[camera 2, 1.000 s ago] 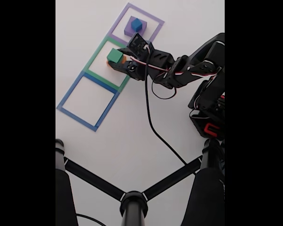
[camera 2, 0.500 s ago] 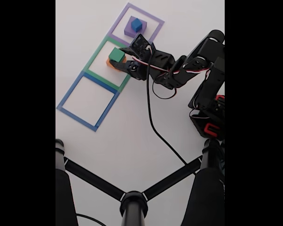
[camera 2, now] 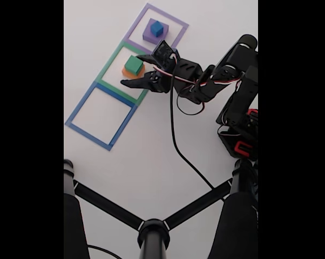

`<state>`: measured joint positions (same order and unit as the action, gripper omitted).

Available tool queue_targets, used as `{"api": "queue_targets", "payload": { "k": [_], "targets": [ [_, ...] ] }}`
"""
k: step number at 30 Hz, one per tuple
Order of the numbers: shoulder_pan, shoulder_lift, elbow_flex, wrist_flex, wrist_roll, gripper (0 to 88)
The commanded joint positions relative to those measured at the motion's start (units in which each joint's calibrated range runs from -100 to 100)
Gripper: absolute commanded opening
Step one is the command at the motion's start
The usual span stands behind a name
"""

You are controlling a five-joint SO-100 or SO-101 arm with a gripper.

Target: Tower of hanoi

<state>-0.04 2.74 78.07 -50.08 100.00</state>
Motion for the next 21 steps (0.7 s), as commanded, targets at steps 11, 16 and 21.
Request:
{"api": "queue_targets", "payload": {
  "k": [11,16,21],
  "targets": [
    [2.8,-36.3,-18.6,64.5,0.0,22.6],
    [3.1,-41.4,-38.9,98.9,0.0,7.9],
    [4.7,-40.7,-61.0,125.2,0.0,0.1]
  ]
}}
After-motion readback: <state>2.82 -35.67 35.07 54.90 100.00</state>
